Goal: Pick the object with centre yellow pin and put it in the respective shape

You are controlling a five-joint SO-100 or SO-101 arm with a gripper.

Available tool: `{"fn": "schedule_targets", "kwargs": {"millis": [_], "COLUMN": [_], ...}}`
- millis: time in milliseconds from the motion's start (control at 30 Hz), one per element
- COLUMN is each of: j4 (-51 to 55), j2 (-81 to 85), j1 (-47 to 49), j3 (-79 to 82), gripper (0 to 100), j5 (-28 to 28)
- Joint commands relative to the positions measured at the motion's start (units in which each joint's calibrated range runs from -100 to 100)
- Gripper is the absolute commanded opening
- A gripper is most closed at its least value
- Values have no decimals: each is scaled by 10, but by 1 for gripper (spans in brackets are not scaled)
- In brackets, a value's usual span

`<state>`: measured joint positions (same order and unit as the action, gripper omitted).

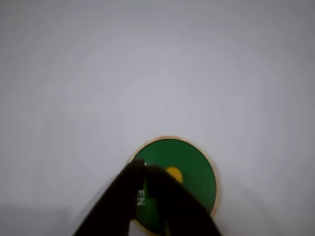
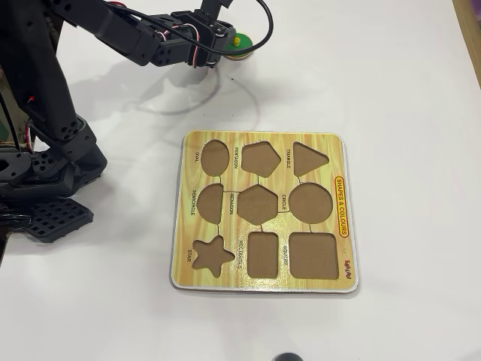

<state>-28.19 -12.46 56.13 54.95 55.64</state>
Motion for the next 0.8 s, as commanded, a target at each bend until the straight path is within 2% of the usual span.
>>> {"fn": "schedule_targets", "kwargs": {"millis": [0, 100, 233, 767], "j4": [1, 3, 3, 3], "j2": [8, 12, 12, 6], "j1": [1, -2, -2, -2], "j3": [-19, -18, -18, -10], "gripper": [2, 4, 16, 10], "j5": [0, -1, -1, -1]}}
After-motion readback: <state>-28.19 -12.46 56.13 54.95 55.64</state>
